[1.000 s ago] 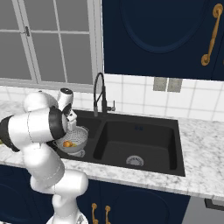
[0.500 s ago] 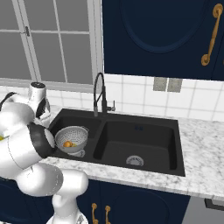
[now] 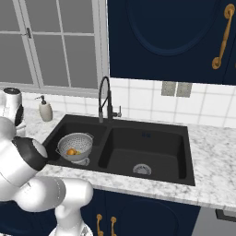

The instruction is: Put the colander in the sink, put the pear, kiwi, peach in the colander, and turn on the sink faucet and pour water over the colander.

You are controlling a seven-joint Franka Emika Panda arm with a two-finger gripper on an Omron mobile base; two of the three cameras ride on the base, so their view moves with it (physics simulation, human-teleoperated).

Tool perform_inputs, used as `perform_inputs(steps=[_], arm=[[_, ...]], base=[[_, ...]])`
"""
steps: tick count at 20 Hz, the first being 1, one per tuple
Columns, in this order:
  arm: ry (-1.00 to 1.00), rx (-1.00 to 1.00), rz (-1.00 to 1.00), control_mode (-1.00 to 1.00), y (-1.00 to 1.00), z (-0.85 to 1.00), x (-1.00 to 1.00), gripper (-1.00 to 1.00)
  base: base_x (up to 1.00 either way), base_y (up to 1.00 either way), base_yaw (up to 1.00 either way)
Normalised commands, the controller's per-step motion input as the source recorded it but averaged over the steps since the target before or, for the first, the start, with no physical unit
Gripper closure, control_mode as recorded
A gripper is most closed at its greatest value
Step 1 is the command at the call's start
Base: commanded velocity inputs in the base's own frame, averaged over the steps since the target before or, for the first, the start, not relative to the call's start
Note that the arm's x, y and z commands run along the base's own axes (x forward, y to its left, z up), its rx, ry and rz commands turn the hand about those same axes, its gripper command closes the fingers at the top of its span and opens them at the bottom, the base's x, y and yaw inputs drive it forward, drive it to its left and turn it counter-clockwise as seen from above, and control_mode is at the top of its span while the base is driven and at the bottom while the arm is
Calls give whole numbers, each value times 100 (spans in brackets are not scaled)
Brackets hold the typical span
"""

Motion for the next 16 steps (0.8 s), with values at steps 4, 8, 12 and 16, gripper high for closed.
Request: perform_inputs(steps=[4,8,12,16], arm=[[7,-2,-10,-100,63,-1,-6,-100],[0,-7,-13,-100,59,-13,0,-100],[0,-10,-13,-100,43,-24,0,-100],[2,-8,-11,-100,26,-27,3,-100]], base=[[0,0,0],[0,0,0],[0,0,0],[0,0,0]])
